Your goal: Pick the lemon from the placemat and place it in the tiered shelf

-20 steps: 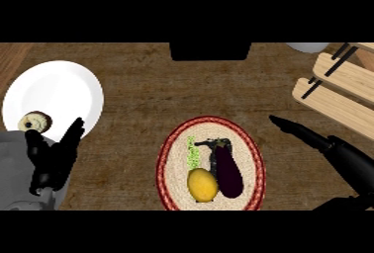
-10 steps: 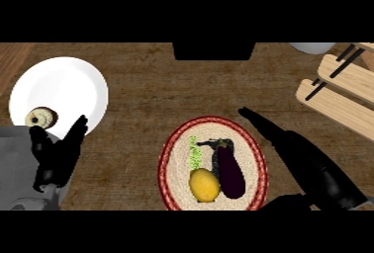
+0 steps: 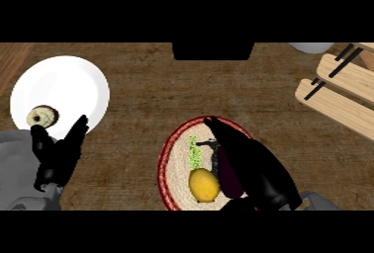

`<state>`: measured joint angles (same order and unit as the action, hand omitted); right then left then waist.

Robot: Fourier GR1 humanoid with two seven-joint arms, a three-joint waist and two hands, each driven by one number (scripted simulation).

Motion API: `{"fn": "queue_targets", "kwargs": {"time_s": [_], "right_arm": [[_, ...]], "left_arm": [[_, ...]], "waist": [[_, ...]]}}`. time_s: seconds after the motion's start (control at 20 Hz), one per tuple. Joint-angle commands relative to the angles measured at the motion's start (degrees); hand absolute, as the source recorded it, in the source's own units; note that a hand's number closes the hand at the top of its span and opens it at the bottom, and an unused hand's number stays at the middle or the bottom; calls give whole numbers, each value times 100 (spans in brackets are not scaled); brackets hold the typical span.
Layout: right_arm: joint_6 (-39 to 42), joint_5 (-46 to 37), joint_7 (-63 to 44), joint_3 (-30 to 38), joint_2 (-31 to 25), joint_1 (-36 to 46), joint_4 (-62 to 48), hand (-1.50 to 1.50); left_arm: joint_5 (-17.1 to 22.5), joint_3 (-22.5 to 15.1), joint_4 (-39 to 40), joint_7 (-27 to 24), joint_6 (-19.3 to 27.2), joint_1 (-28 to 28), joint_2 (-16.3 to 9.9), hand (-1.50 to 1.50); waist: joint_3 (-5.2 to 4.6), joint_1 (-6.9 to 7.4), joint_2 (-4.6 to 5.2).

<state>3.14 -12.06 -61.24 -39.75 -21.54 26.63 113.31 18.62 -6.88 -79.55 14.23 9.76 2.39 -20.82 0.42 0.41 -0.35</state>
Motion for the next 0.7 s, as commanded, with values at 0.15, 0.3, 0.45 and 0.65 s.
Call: {"fn": "queue_targets", "kwargs": {"time_s": [0.15,0.3,0.45,0.65], "right_arm": [[374,-308,-1045,-289,343,141,-254,-150],[379,-654,-1229,-292,519,87,-174,-150],[223,-1172,-1223,-635,701,-121,-260,-150],[326,-1336,-852,-531,907,-266,-725,-150]], "left_arm": [[-50,-60,410,-266,-176,-84,311,0],[-25,85,296,-106,-264,-82,154,0],[13,168,585,-234,-420,52,202,0],[-270,51,359,-112,-105,38,384,0]], "waist": [[-51,-45,29],[-48,-51,25],[-50,-79,27],[-45,-44,34]]}}
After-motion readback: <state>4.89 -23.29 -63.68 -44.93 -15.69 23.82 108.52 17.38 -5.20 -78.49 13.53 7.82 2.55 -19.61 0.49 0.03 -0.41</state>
